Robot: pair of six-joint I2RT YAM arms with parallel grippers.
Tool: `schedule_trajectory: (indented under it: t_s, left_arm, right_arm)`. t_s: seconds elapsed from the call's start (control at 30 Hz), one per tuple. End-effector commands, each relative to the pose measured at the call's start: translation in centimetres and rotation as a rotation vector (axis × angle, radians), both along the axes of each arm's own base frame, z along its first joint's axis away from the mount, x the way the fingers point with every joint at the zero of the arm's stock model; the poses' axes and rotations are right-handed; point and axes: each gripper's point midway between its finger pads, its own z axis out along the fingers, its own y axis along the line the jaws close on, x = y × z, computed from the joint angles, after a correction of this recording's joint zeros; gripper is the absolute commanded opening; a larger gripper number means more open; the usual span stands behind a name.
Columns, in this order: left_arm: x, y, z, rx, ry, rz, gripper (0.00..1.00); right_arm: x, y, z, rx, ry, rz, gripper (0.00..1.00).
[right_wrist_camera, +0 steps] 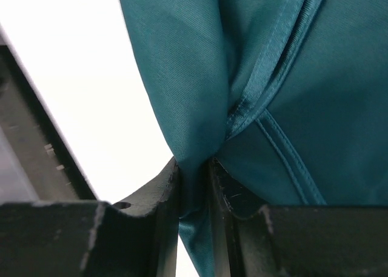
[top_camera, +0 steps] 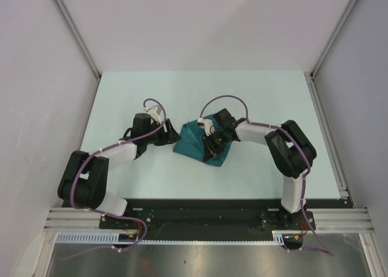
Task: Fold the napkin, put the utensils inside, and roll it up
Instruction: Roll the napkin at the center of the board.
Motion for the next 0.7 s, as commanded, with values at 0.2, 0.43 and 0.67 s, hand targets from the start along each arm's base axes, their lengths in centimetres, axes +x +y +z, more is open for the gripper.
schedule_trajectory:
  t_s: [0.2, 0.43, 0.67]
  left_arm:
    - [-1.6, -0.3, -0.8, -0.009, -0.061, -0.035, 0.7]
    - [-1.0, -0.8, -2.0, -0.019, -0.028, -0.04, 0.7]
    - [-1.7, -1.6, -2.8, -0.047, 0.001, -0.078, 0.66]
  right_arm:
    - [-5.0, -1.1, -2.4, 0.072, 0.422, 0.019, 0.22]
    - [-4.7, -1.8, -3.2, 0.104, 0.49, -0.014, 0.22]
    - [-3.9, -2.2, -3.7, 0.135, 0.549, -0.064, 0.21]
